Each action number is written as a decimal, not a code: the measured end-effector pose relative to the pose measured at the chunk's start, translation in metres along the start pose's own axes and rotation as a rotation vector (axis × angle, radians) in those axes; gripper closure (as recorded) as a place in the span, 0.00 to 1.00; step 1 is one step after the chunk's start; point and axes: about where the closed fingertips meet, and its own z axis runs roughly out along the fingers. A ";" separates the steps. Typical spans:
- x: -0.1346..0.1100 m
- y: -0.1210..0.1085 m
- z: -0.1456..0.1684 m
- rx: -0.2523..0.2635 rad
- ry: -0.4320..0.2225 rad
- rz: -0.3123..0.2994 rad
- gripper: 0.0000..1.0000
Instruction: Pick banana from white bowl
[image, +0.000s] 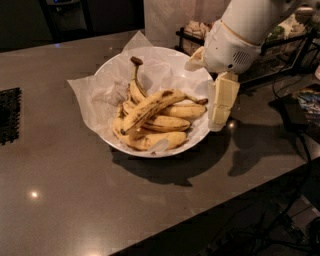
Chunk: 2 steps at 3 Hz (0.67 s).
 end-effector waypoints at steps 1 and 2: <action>-0.017 -0.004 0.031 -0.087 -0.024 -0.048 0.00; -0.031 -0.007 0.057 -0.153 -0.035 -0.093 0.00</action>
Offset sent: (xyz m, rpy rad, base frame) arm -0.0097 0.0670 -0.0619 -0.0218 0.2167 0.2442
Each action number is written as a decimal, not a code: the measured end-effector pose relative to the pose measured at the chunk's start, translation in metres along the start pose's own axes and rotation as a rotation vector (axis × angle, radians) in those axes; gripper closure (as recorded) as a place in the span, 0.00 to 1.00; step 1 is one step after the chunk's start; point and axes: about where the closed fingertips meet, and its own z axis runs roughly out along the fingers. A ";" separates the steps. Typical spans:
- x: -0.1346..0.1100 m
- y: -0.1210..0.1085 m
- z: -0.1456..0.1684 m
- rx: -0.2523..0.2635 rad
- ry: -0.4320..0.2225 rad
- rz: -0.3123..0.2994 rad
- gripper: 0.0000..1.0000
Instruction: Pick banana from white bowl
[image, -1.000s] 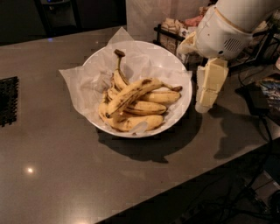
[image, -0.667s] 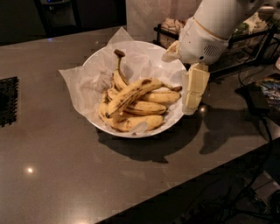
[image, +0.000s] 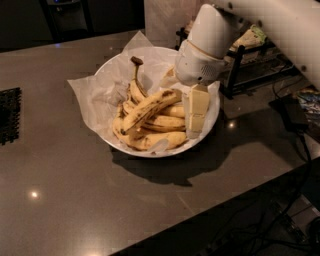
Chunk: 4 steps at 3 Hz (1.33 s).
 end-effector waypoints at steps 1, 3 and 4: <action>-0.006 -0.006 0.018 -0.051 -0.001 -0.024 0.00; -0.006 -0.006 0.018 -0.052 -0.001 -0.025 0.42; -0.011 -0.013 0.017 -0.021 0.004 -0.026 0.65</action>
Offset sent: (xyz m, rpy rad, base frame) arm 0.0015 0.0110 -0.0120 -0.0070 0.0312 0.0361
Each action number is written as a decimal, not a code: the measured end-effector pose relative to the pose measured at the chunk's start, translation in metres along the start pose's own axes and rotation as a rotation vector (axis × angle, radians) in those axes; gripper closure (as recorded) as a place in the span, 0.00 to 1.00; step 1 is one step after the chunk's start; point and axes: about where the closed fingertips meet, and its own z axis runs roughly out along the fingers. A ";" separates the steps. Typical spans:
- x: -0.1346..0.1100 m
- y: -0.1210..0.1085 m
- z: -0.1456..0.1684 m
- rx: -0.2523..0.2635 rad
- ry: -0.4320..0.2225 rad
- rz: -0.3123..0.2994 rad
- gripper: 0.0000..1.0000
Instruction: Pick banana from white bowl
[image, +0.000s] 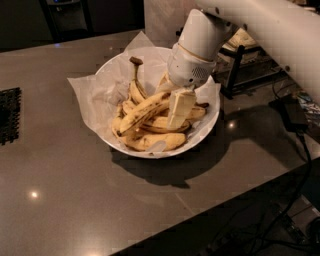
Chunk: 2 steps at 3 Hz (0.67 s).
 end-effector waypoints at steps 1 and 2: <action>-0.012 -0.005 -0.012 0.026 0.060 -0.005 0.88; -0.026 -0.008 -0.029 0.068 0.120 -0.021 1.00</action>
Offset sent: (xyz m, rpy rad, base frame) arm -0.0076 0.0104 0.0628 -0.1913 -0.1244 0.0203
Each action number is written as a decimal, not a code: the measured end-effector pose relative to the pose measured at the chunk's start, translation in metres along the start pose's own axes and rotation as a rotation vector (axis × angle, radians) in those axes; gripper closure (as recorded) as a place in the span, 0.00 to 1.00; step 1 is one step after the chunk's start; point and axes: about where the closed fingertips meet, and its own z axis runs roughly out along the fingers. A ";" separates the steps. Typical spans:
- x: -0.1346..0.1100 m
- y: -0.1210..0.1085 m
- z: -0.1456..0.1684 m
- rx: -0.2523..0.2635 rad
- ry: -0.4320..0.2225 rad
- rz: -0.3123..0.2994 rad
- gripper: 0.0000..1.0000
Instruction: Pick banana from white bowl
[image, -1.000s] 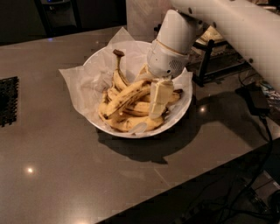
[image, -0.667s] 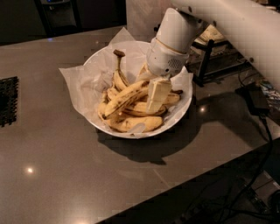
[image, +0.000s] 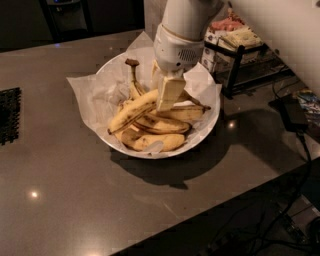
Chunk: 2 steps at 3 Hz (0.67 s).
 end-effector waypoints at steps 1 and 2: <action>-0.005 0.003 -0.020 0.059 0.024 0.000 1.00; -0.009 0.025 -0.046 0.154 -0.002 -0.013 1.00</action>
Offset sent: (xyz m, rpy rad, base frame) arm -0.0589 -0.0467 0.0810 0.1149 -0.2403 -0.0789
